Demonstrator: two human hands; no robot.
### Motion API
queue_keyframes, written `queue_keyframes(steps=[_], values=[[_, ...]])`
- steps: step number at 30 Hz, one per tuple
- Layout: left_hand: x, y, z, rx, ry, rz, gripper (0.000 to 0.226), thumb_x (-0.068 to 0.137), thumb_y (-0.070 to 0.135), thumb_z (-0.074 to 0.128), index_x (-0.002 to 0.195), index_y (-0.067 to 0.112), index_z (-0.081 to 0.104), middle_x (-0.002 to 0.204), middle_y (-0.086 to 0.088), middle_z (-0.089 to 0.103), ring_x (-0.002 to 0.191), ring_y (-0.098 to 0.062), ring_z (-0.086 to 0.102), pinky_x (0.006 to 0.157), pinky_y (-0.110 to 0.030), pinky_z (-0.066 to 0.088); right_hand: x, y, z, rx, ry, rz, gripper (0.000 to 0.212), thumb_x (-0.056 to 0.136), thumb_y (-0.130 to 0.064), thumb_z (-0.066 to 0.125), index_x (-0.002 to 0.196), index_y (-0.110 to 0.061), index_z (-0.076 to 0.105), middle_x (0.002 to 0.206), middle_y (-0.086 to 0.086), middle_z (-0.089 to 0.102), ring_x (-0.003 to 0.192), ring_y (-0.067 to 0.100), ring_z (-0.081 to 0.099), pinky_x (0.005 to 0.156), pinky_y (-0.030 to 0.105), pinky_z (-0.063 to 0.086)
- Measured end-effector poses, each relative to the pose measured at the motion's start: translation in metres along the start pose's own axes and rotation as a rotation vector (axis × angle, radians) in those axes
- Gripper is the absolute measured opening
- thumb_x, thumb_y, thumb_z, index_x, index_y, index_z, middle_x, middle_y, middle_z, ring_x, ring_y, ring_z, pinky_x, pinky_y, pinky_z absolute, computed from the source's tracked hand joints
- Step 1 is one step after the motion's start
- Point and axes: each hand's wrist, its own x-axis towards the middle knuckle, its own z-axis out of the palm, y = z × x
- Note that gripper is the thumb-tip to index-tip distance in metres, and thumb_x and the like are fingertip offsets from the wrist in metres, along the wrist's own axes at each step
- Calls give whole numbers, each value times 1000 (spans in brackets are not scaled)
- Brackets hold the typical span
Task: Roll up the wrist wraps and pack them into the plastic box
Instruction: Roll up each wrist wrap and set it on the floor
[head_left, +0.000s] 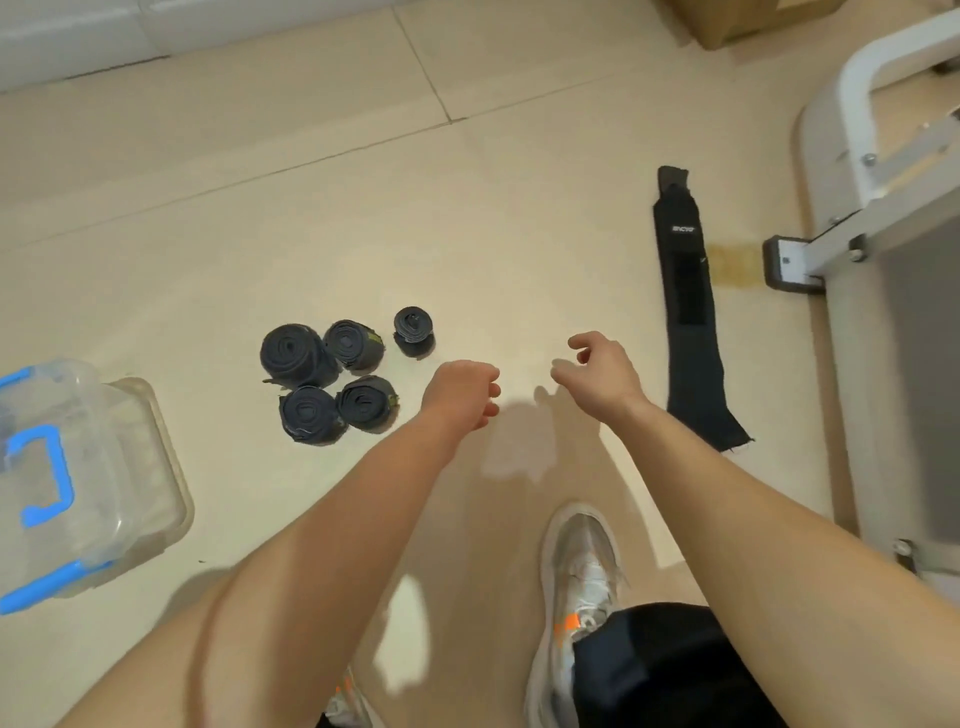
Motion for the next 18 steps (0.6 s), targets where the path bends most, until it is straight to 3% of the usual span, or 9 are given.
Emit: queue_keyframes(steps=[5, 10, 14, 18], values=[[-1, -11, 69, 146, -129, 21, 14, 100, 18, 52, 105, 12, 64, 102, -7, 69, 81, -24, 63, 76, -33, 51, -4, 92, -56, -80, 212, 286, 56, 96, -29, 57, 148, -15, 43, 149, 14, 36, 125, 38, 50, 98, 43, 48], [14, -23, 137, 248, -249, 23, 11, 99, 23, 55, 101, 17, 64, 102, -6, 68, 80, -21, 61, 71, -31, 48, 13, 159, -83, -36, 294, 492, 63, 98, -28, 56, 155, -14, 33, 154, 12, 30, 136, 37, 38, 105, 46, 43], [29, -27, 175, 313, -301, 25, 15, 99, 24, 55, 108, 16, 63, 112, -10, 69, 86, -20, 62, 77, -34, 52, 36, 179, -81, 109, 250, 584, 63, 93, -36, 60, 146, -9, 39, 144, 14, 43, 127, 39, 49, 104, 47, 46], [39, -32, 185, 313, -302, 7, 15, 100, 24, 55, 110, 16, 61, 118, -11, 68, 87, -20, 61, 86, -38, 56, 52, 189, -71, 212, 268, 654, 60, 85, -34, 76, 131, -7, 49, 128, 14, 59, 112, 37, 59, 92, 47, 55]])
